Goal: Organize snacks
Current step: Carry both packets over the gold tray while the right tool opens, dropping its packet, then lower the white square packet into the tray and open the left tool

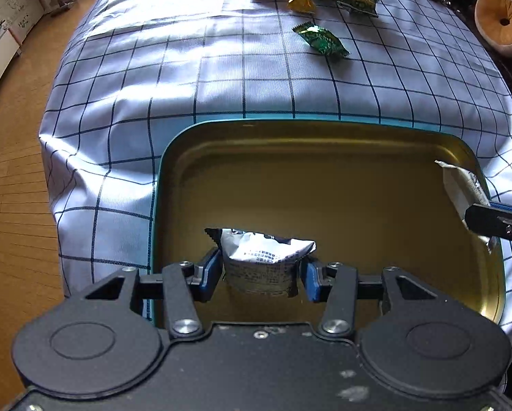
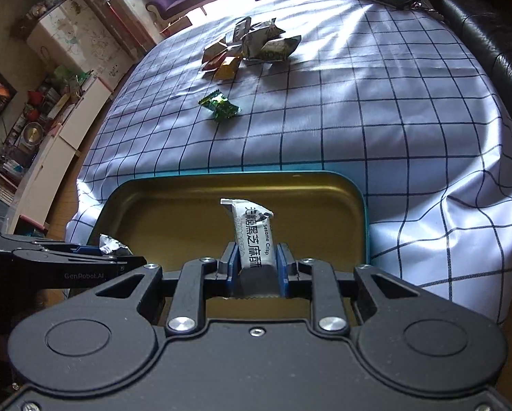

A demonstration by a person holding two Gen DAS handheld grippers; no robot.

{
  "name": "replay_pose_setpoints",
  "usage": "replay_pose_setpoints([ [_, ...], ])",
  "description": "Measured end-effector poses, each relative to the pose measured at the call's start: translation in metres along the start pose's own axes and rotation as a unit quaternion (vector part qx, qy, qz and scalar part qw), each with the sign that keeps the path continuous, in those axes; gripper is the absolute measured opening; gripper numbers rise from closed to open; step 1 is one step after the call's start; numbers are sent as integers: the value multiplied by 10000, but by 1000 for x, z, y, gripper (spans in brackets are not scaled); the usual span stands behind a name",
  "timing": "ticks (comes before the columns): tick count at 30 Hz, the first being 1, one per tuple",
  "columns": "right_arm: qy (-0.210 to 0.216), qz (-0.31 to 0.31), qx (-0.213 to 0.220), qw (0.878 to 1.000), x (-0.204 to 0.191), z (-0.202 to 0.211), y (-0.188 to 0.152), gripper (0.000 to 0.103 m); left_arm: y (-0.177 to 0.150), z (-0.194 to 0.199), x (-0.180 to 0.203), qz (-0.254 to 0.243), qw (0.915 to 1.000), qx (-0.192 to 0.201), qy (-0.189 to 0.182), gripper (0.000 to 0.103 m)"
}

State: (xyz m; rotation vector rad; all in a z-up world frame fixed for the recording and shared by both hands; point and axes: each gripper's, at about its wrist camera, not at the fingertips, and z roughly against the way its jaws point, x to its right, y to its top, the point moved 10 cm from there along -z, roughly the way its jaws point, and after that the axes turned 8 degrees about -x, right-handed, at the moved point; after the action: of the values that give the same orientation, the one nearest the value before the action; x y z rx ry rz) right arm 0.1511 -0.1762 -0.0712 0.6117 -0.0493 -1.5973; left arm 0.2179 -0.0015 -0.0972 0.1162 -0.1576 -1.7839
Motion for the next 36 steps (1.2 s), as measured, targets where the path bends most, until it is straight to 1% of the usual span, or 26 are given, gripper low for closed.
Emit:
replay_pose_setpoints([
  [4,57,149,-174,9997,-6,-4,-8,33,-3,-2,2,5,10000,-41,-25,50],
  [9,-67,402,-223,9989,-13,-7,-11,35,-7,-3,4,2,9999,-110,-91,51],
  [19,-72,409,-286,9987,-14,-12,-12,35,-9,1,5,29,9997,-81,-232,52],
  [27,-73,392,-243,9989,-16,-10,-13,36,-12,9,0,75,9998,96,-161,52],
  [36,-60,345,-319,9989,-14,-14,-15,36,-9,6,4,-53,9999,135,8,52],
])
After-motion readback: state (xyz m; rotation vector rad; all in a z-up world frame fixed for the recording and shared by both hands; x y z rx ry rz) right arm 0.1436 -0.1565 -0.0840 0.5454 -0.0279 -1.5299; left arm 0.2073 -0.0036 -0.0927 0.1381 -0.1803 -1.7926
